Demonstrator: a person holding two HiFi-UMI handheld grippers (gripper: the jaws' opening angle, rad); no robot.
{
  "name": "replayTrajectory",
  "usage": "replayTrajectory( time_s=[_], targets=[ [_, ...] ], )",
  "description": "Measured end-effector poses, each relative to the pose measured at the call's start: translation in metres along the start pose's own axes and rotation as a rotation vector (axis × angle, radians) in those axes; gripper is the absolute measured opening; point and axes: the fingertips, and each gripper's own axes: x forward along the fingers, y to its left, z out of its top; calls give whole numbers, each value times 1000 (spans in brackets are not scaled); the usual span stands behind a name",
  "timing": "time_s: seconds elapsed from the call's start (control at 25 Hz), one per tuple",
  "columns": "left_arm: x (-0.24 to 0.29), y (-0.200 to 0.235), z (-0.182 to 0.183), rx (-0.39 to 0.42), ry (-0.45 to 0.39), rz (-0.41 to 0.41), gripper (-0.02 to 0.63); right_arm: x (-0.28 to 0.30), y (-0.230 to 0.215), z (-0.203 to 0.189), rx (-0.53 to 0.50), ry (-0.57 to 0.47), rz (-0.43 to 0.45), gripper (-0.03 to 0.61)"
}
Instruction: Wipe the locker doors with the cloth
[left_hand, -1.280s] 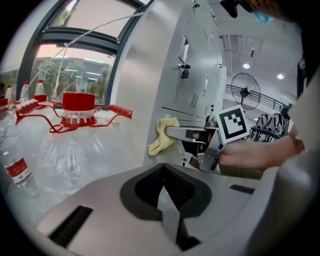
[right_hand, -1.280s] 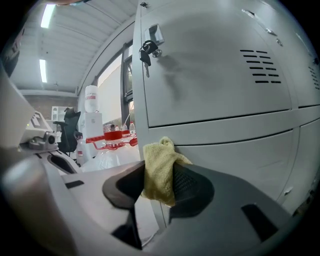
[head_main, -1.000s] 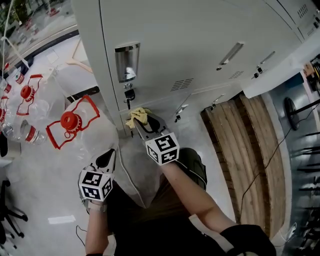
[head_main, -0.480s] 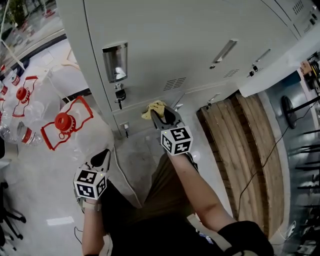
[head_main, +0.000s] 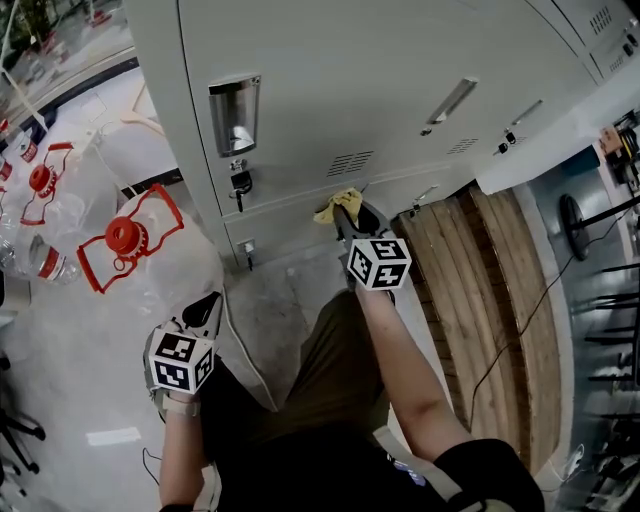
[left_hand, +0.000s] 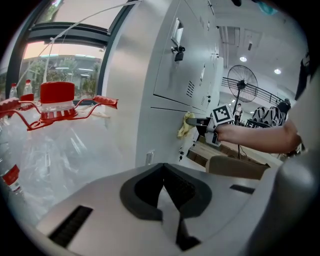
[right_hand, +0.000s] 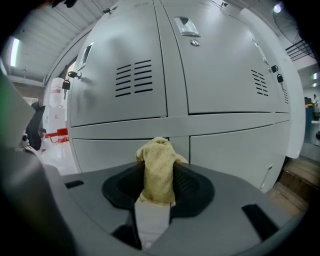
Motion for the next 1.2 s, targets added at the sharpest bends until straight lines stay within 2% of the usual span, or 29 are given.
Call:
replayTrajectory(
  time_s=[0.36, 0.6, 0.96, 1.2],
  targets=[
    [6, -4, -1, 12, 10, -4, 8, 7, -5, -12, -50, 52, -32, 150],
    [6, -3, 0, 8, 3, -7, 8, 11, 1, -23, -35, 92, -53, 150],
    [1, 0, 1, -8, -10, 4, 8, 28, 65, -54, 26, 155, 48, 149],
    [-2, 3, -2, 5, -3, 12, 8, 38, 119, -67, 34, 180, 150, 149]
  ],
)
